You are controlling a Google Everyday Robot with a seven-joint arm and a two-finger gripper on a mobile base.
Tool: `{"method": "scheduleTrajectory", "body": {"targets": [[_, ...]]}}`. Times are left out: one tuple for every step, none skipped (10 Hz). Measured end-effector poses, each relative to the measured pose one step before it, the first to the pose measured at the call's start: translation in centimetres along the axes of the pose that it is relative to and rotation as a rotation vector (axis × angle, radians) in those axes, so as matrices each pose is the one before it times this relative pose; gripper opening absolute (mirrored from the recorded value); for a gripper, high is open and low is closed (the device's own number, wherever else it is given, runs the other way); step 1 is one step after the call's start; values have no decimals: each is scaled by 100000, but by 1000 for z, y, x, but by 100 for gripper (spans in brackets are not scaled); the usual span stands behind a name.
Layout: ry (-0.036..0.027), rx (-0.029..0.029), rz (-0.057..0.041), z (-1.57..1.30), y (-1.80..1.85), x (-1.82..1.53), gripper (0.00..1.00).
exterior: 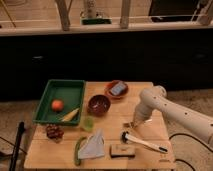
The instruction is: Place fork in plastic cup
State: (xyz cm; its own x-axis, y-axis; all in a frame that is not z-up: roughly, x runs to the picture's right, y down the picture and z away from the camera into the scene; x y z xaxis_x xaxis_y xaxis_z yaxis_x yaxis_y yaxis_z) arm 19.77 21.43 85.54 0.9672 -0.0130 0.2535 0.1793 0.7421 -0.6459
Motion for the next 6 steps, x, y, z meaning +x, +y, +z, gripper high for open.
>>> {"method": "scheduleTrajectory", "body": {"targets": [[-107, -381, 179, 92, -55, 6, 0], [-84, -1139, 140, 361, -424, -246, 0], [31, -422, -218, 28, 34, -124, 0], [-247, 290, 21, -73, 126, -25, 0], [-9, -558, -331, -42, 158, -134, 0], [39, -172, -94, -29, 42, -10, 0]]}}
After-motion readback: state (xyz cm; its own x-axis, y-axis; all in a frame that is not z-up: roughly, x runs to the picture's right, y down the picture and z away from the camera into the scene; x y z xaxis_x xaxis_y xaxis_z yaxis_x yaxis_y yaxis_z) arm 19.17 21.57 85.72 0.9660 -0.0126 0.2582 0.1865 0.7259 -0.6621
